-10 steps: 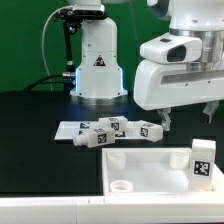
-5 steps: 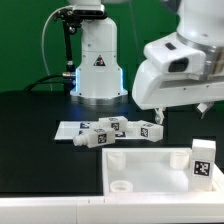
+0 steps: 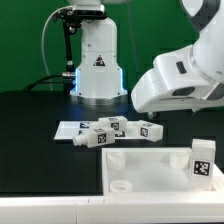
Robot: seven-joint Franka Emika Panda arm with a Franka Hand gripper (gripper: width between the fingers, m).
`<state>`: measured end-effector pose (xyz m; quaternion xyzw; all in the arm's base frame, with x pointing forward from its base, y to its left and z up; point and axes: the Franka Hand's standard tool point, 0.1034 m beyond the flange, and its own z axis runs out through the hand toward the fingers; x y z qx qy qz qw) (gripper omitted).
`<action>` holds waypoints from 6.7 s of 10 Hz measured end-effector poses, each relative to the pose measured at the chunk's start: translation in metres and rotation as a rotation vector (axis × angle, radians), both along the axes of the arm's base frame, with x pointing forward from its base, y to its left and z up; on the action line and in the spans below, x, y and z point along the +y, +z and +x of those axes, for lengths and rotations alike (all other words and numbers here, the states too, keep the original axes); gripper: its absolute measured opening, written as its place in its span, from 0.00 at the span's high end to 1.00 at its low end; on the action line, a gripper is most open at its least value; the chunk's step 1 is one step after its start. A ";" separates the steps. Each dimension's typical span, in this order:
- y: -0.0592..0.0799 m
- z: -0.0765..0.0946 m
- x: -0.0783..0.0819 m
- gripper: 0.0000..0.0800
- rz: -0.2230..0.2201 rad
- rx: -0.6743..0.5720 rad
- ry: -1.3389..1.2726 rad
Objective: Assemble square table
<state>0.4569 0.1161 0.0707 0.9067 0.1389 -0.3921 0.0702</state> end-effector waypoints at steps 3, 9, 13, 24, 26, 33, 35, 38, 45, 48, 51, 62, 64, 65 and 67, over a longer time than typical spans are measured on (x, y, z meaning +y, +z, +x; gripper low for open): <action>-0.019 -0.024 0.008 0.19 -0.004 0.031 0.064; -0.027 -0.045 0.007 0.19 -0.063 0.100 0.044; -0.028 -0.045 0.004 0.19 -0.064 0.102 0.037; -0.063 -0.082 -0.001 0.19 -0.162 0.179 -0.005; -0.064 -0.081 -0.002 0.19 -0.162 0.179 -0.010; -0.052 -0.064 0.004 0.60 -0.196 0.155 -0.046; -0.030 -0.038 0.012 0.60 -0.204 0.141 -0.076; 0.009 0.002 0.010 0.60 -0.152 0.037 -0.113; 0.037 0.076 0.015 0.60 0.141 -0.485 -0.248; 0.057 0.104 0.002 0.60 0.195 -0.744 -0.283; 0.055 0.107 -0.001 0.60 0.249 -0.881 -0.271; 0.089 0.185 -0.120 0.60 0.419 -1.027 -0.371; 0.068 0.174 -0.116 0.60 0.454 -0.964 -0.457; 0.069 0.175 -0.109 0.60 0.447 -0.969 -0.475; 0.068 0.174 -0.112 0.60 0.444 -0.968 -0.478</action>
Offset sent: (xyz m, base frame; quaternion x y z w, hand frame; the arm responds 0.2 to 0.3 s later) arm 0.0000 0.0000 0.0000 0.0000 0.0000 0.0000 1.0000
